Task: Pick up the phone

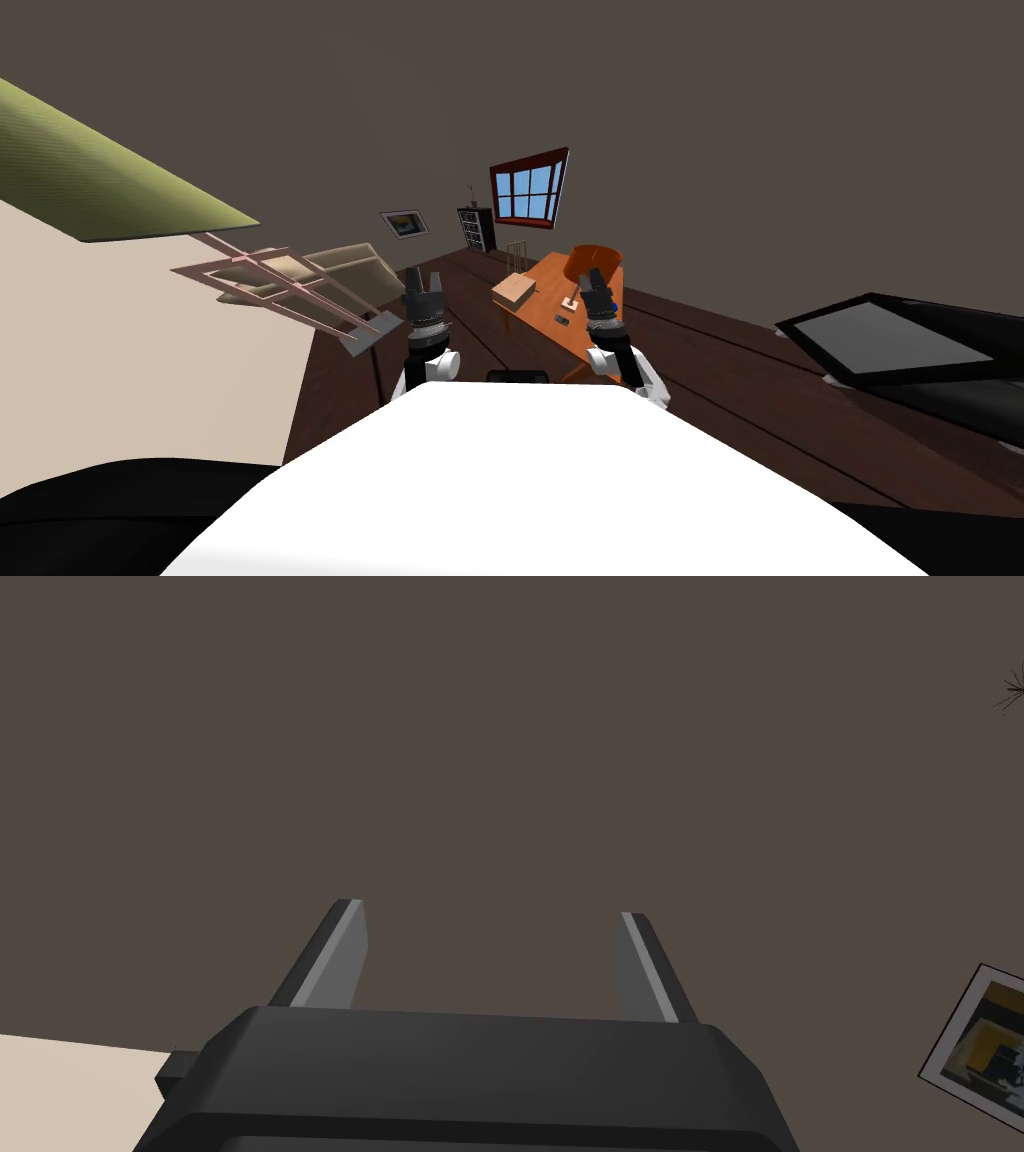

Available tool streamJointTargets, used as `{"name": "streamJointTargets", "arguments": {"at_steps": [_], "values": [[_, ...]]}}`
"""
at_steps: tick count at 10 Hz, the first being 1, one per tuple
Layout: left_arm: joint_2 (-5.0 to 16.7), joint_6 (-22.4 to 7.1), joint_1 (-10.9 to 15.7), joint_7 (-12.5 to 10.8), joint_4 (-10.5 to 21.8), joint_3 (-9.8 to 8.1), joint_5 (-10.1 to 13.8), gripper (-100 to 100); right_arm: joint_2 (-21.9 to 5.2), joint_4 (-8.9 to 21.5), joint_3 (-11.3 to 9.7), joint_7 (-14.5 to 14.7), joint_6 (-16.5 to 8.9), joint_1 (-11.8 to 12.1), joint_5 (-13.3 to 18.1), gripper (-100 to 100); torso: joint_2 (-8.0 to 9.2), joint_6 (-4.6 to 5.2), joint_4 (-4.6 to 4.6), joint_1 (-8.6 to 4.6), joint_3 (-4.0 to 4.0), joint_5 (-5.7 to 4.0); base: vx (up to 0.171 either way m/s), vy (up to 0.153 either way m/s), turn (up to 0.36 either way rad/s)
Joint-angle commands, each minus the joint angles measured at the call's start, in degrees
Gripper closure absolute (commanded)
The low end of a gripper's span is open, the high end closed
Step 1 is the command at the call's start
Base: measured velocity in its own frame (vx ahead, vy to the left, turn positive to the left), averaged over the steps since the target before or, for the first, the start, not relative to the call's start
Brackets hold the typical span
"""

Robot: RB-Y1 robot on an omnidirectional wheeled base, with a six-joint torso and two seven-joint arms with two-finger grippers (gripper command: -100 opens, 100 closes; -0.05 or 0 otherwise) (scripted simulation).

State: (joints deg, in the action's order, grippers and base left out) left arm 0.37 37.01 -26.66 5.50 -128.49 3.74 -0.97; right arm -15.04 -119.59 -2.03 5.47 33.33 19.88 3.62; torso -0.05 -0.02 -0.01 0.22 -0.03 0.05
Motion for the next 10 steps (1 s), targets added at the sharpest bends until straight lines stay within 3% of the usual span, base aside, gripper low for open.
{"name": "streamJointTargets", "arguments": {"at_steps": [1,4,5,6,7,8,9,10], "values": [[0.0,0.0,0.0,0.0,0.0,0.0,0.0,0,-0.82,1.59,-0.34,0.41,-0.13,-0.52,0.49,-100,0.0,0.0,0.0,0.0,0.0,0.0,0.025,0.046,0.08],[0.0,0.0,-0.01,0.0,0.0,-0.01,0.0,0,-4.8,6.81,-1.42,1.66,0.06,-3.16,2.29,-100,-0.03,0.04,-0.01,-0.03,-0.02,0.0,0.027,0.059,0.14],[0.0,0.0,0.0,0.0,0.0,0.0,0.0,0,-4.8,8.16,-1.42,1.66,0.06,-3.16,2.29,-100,-0.02,0.01,-0.01,0.04,-0.02,0.01,0.023,0.06,0.087],[0.0,0.0,-0.01,0.0,0.0,0.0,0.0,0,-6.85,10.1,-2.1,2.31,0.18,-4.49,3.27,-100,-0.02,0.04,-0.01,0.01,-0.01,0.01,0.034,0.08,0.135],[0.0,0.0,0.0,0.0,0.0,0.0,0.0,0,-6.85,11.66,-2.1,2.31,0.18,-4.49,3.27,-100,-0.05,0.01,-0.01,0.08,-0.03,0.02,0.027,0.06,0.129],[0.0,0.0,-0.01,0.0,0.0,0.0,0.0,0,-8.93,13.93,-2.87,2.97,0.32,-5.8,4.29,-100,-0.02,0.04,-0.01,0.02,-0.02,0.01,0.029,0.057,0.227],[0.0,0.0,0.0,0.0,0.0,0.0,0.0,0,-8.93,15.29,-2.87,2.97,0.32,-5.8,4.29,-100,-0.04,0.0,-0.01,0.01,-0.02,0.01,0.031,0.042,0.074],[0.0,0.0,-0.01,0.0,0.0,-0.01,0.0,0,-11.03,17.55,-3.75,3.63,0.49,-7.09,5.35,-100,-0.02,0.06,-0.01,-0.04,-0.02,0.0,0.032,0.059,0.148]]}}
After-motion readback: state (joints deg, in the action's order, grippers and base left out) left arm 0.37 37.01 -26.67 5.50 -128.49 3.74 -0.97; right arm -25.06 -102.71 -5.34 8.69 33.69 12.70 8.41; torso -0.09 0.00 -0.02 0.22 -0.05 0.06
